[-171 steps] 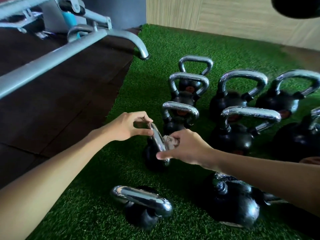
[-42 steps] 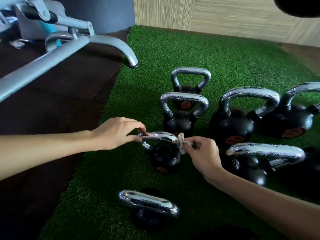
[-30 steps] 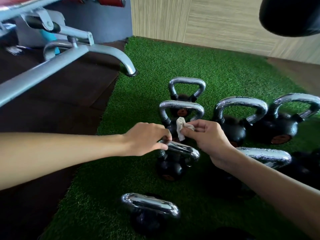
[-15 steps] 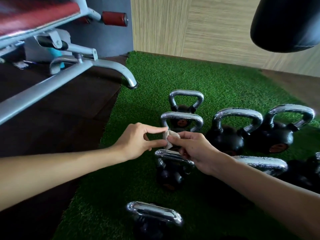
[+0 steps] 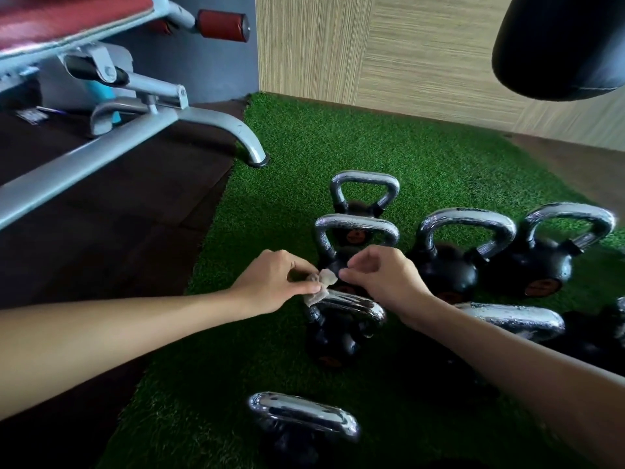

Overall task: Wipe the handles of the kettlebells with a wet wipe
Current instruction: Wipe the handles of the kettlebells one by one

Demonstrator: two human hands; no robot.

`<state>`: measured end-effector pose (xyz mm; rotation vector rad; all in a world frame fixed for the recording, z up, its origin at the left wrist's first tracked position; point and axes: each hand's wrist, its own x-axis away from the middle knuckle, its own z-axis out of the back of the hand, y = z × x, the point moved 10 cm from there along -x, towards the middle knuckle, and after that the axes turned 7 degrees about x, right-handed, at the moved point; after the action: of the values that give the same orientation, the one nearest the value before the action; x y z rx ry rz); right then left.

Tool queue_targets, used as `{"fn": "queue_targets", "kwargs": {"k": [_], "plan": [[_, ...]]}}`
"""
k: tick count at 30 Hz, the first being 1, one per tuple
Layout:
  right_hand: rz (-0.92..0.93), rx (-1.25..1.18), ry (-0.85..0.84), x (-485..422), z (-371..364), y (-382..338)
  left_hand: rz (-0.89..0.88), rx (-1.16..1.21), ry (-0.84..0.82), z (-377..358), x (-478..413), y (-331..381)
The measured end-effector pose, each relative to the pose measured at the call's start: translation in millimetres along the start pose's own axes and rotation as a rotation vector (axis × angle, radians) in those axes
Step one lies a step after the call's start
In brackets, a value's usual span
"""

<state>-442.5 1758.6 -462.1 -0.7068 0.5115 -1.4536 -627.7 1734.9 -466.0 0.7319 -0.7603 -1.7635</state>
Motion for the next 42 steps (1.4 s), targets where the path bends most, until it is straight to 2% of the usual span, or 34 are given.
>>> {"fn": "queue_targets", "kwargs": {"k": [2, 3, 4, 7, 11, 16, 20, 23, 26, 31, 34, 37, 40, 42], "plan": [[0.111, 0.337, -0.091, 3.7, -4.3, 0.4, 0.004, -0.009, 0.004, -2.0, -2.1, -7.3], [0.137, 0.432, -0.152, 7.1, -9.2, 3.6, -0.013, -0.013, 0.016, -1.5, -3.2, -7.1], [0.151, 0.497, -0.175, 10.3, -11.2, 6.4, -0.038, -0.026, 0.027, -1.1, -3.2, -3.8], [0.206, 0.616, -0.105, 16.1, -7.9, 0.5, -0.103, -0.074, 0.039, -5.4, -0.2, 4.0], [0.204, 0.626, -0.097, 17.7, -6.5, 0.9, -0.191, -0.092, -0.059, -17.8, 0.0, 5.1], [0.208, 0.623, -0.101, 18.0, -7.3, 3.1, -0.073, -0.013, -0.079, -3.5, -2.6, -26.4], [0.216, 0.629, -0.093, 17.5, -8.2, 4.9, -0.14, 0.092, 0.052, -9.8, 13.5, -25.7], [0.225, 0.623, -0.092, 16.6, -8.3, 5.9, -0.026, 0.248, 0.171, -13.6, 23.7, -61.7], [0.221, 0.619, -0.098, 15.7, -8.0, 7.8, 0.053, 0.257, 0.212, -22.7, 38.1, -85.1], [0.228, 0.601, -0.107, 13.0, -9.7, 9.7, -0.018, 0.252, 0.404, -14.3, 39.3, -63.6], [0.244, 0.607, -0.103, 12.7, -10.6, 9.3, 0.151, 0.265, 0.371, -24.0, 40.5, -85.6], [0.26, 0.6, -0.165, 11.1, -12.3, 10.2, 0.388, 0.4, 0.195, -55.7, 53.6, -114.3], [0.267, 0.586, -0.316, 10.8, -16.1, 15.4, 0.442, 0.529, 0.186, -72.3, 61.8, -119.1], [0.262, 0.579, -0.3, 12.0, -12.3, 15.5, 0.435, 0.506, 0.247, -70.1, 60.6, -118.4]]}}
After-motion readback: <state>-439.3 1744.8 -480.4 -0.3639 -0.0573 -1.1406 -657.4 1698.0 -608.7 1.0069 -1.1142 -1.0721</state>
